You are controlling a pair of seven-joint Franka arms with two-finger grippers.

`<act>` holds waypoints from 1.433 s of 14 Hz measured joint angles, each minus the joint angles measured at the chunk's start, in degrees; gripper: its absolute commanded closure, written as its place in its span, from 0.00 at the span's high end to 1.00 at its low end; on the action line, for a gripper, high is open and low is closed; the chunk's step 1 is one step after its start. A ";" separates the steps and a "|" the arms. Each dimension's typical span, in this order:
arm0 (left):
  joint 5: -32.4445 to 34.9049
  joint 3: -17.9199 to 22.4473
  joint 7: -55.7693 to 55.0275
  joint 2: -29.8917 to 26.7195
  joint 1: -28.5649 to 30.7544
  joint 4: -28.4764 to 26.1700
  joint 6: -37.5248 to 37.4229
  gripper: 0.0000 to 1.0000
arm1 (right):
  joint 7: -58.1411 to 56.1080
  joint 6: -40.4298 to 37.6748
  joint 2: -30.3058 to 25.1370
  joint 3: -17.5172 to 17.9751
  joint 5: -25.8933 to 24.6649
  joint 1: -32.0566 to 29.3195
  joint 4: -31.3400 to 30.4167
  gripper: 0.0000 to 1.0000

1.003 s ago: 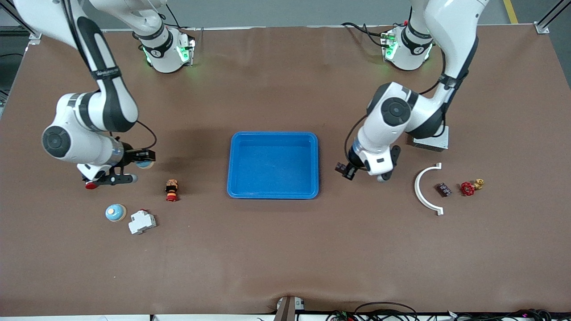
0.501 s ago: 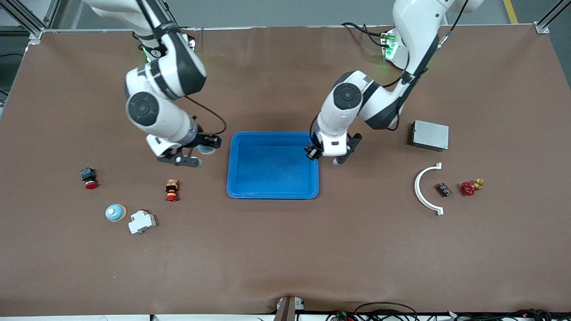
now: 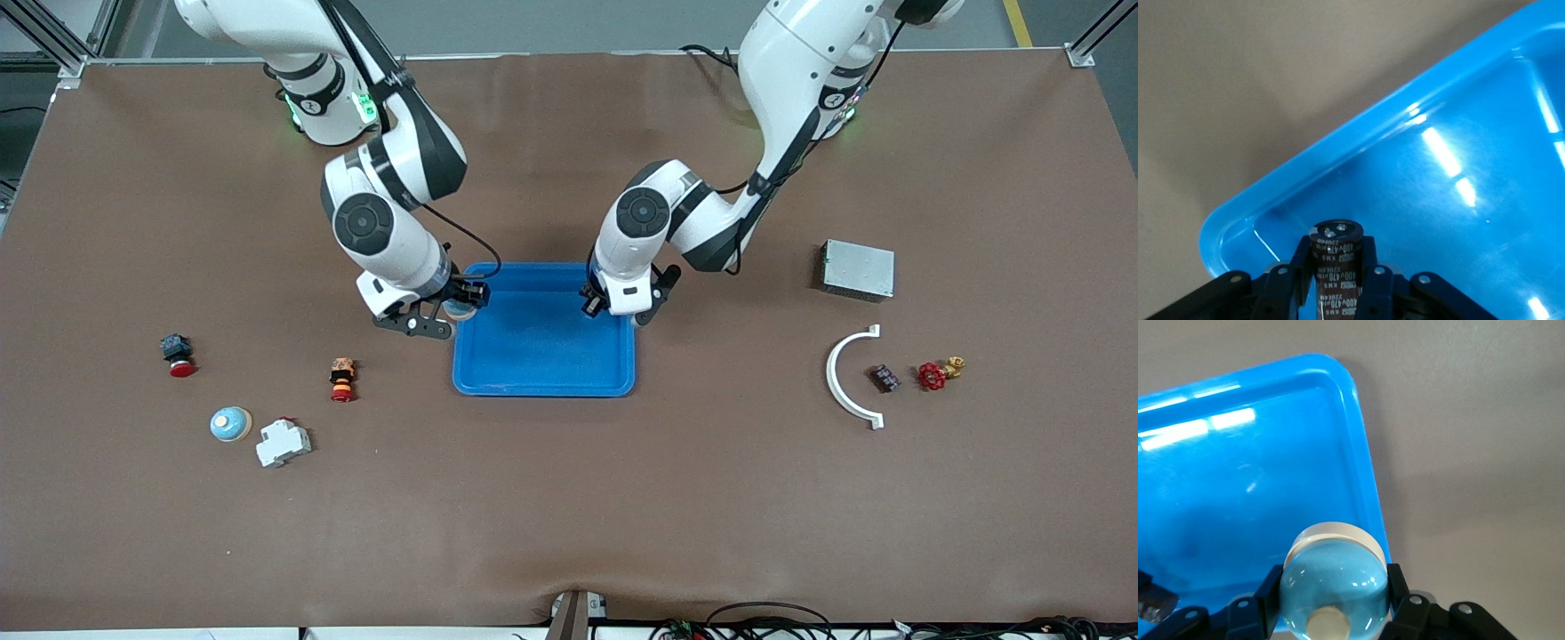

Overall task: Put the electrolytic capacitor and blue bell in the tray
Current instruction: 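Carry the bell and capacitor over the blue tray with both grippers, then open both grippers to drop the bell and capacitor into the tray, then move the left gripper to the second capacitor while the right gripper withdraws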

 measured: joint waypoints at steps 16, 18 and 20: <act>0.77 1.13 35.69 -15.57 28.02 -5.32 -19.66 1.00 | 0.21 5.40 10.57 0.00 3.98 4.96 1.99 0.04; 2.85 1.16 42.62 -15.54 32.74 -6.19 -19.61 1.00 | 0.21 5.41 10.93 -0.01 4.20 5.48 2.00 0.04; 6.97 1.12 47.19 -15.55 37.05 -6.38 -19.53 0.99 | 0.22 5.41 11.03 -0.01 4.25 5.90 2.00 0.11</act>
